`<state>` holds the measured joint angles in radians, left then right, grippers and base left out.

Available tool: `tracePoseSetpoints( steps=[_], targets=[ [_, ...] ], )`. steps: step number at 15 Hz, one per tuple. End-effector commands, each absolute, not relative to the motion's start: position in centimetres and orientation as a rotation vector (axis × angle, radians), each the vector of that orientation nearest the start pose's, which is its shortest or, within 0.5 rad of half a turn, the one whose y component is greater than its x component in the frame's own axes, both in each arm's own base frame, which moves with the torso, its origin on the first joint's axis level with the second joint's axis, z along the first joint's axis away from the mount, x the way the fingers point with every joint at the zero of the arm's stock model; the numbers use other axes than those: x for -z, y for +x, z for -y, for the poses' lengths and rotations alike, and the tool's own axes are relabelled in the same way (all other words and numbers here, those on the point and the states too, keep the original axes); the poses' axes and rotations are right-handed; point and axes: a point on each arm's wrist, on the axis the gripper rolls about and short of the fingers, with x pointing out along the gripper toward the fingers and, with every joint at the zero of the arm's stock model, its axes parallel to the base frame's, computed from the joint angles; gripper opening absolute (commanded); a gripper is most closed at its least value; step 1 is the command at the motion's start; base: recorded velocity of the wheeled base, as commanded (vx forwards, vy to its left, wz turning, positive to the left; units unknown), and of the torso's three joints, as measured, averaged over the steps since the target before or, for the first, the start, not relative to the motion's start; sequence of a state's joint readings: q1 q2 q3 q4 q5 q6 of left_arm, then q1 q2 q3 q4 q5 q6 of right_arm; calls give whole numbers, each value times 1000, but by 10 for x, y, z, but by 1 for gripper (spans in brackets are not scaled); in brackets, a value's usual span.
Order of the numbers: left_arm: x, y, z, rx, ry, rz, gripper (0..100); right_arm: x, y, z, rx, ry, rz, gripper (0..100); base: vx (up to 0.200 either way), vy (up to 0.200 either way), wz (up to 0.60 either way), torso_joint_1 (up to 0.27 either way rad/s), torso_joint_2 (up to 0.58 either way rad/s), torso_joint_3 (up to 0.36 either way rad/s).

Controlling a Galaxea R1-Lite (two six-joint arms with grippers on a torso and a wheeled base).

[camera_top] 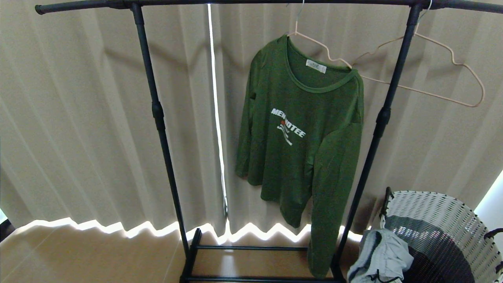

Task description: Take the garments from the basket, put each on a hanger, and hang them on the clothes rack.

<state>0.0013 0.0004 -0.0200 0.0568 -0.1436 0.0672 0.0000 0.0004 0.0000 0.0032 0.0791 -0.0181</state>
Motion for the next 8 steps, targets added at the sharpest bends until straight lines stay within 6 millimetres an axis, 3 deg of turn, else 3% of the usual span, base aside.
tracePoseSetpoints(
  steps=[1, 8],
  targets=[
    [-75, -25, 3, 142, 68, -32, 100, -75, -23, -2, -80, -20, -2, 100, 200, 0, 0, -2, 2, 27],
    [-75, -25, 3, 143, 77, -33, 100, -74, -23, -2, -92, -72, -7, 100, 200, 0, 0, 0, 3, 4]
  ],
)
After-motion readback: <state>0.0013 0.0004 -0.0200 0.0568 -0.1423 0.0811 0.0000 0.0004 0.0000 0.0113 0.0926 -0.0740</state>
